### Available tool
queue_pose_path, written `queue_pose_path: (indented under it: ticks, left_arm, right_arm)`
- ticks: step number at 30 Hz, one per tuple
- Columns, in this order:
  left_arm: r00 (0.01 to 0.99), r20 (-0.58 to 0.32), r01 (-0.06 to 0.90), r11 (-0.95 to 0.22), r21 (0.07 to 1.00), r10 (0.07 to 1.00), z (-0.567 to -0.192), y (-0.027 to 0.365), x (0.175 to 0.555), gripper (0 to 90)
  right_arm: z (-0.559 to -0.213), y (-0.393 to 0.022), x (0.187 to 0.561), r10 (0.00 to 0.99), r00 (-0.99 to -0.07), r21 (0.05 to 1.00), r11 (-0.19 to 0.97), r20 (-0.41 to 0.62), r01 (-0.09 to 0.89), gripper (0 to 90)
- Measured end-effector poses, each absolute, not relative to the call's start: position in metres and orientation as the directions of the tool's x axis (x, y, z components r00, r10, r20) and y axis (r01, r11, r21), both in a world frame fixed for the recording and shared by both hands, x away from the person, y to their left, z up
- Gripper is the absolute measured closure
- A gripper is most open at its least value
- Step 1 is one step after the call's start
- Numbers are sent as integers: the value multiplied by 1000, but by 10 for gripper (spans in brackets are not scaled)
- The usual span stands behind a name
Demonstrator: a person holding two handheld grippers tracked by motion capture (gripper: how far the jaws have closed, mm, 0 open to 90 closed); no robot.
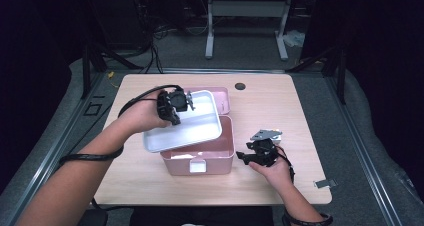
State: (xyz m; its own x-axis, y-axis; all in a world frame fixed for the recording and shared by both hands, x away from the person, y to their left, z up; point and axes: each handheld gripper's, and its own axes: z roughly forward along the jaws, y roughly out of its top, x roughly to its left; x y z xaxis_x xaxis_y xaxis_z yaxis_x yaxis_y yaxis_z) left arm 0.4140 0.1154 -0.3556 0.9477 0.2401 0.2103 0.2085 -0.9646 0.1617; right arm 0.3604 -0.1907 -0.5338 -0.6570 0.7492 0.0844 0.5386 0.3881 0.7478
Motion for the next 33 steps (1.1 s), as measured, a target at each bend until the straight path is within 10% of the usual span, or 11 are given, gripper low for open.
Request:
queue_pose_path:
  ticks: [33]
  left_arm:
    - [784, 133, 570, -789, 232, 606, -360, 271, 418, 893]
  right_arm:
    - [-535, -186, 362, 743, -663, 741, 396, 89, 543, 416]
